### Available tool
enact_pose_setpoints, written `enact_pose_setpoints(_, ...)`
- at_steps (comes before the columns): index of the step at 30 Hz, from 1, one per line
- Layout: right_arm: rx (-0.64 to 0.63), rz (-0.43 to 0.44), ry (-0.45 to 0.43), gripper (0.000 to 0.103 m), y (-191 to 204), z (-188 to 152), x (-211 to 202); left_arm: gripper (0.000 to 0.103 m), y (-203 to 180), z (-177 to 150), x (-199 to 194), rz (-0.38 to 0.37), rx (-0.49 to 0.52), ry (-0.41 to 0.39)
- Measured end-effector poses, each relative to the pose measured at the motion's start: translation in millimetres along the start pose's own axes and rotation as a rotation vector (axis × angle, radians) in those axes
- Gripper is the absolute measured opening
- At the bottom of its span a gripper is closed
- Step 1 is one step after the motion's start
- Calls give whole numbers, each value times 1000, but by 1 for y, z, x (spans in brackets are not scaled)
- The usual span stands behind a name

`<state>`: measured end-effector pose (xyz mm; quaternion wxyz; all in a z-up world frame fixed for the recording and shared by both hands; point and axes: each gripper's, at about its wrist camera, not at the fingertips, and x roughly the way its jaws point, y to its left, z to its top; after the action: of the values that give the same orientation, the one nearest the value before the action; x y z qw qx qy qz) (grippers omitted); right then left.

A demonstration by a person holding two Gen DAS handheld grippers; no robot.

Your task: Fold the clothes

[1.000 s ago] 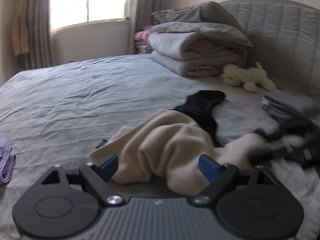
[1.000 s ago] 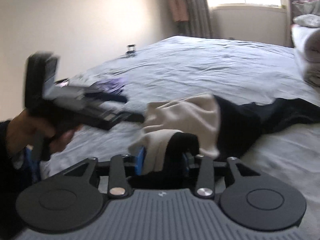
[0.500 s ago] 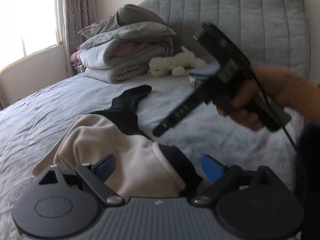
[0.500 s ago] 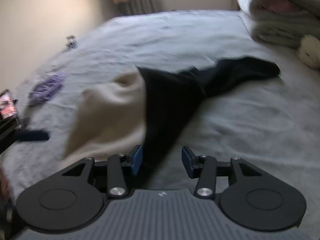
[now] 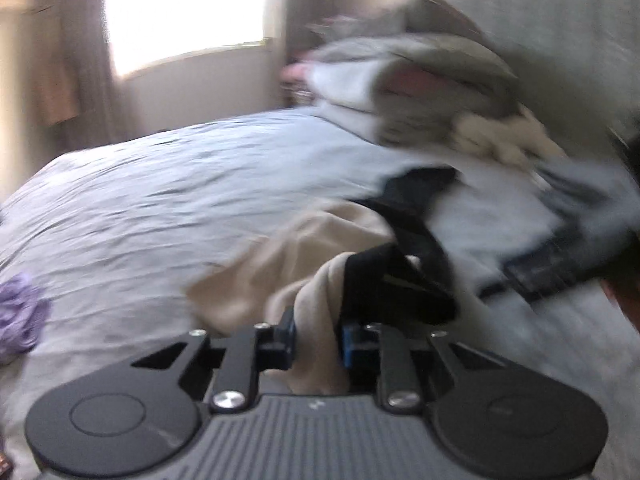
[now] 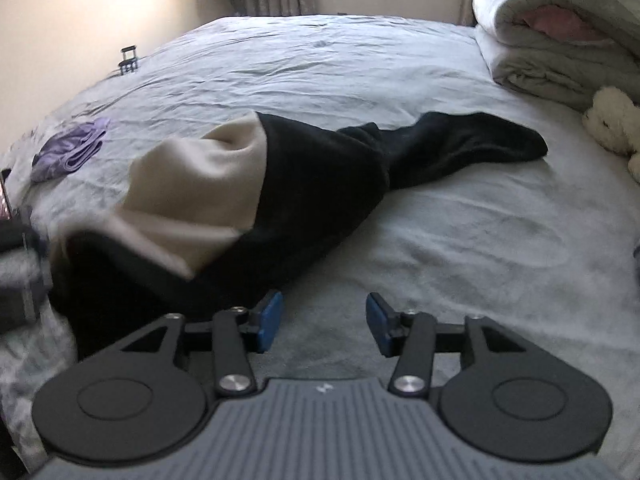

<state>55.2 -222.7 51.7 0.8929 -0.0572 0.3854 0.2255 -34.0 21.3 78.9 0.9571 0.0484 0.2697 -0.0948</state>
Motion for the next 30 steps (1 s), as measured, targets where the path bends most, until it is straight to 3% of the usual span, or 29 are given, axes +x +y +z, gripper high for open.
enact_pose_setpoints(3, -66, 13, -27, 59, 10, 0, 0, 21, 23, 8, 0, 55, -84, -13)
enact_pose_setpoints(7, -166, 33, -52, 64, 30, -4, 3, 21, 36, 10, 3, 88, -115, -11)
enact_pose_setpoints(11, -288, 26, -112, 67, 50, -7, 3, 22, 31, 8, 3, 60, -94, -2)
enact_pose_setpoints(14, -413, -49, -237, 67, 69, -10, 1, 22, 28, 6, 4, 47, -78, 11)
enact_pose_setpoints(20, -589, -82, -314, 68, 91, -15, 19, 23, 30, 4, 8, 44, -82, 33)
enact_pose_setpoints(23, -710, -80, -264, 71, 95, -25, 33, 24, 29, 3, 8, 56, -71, 32)
enact_pose_setpoints(25, -794, -57, -237, 83, 94, -34, 38, 24, 28, 3, 8, 61, -65, 34)
enact_pose_setpoints(30, -829, -136, -344, 88, 99, -36, 35, 26, 26, 2, 8, 66, -52, 43)
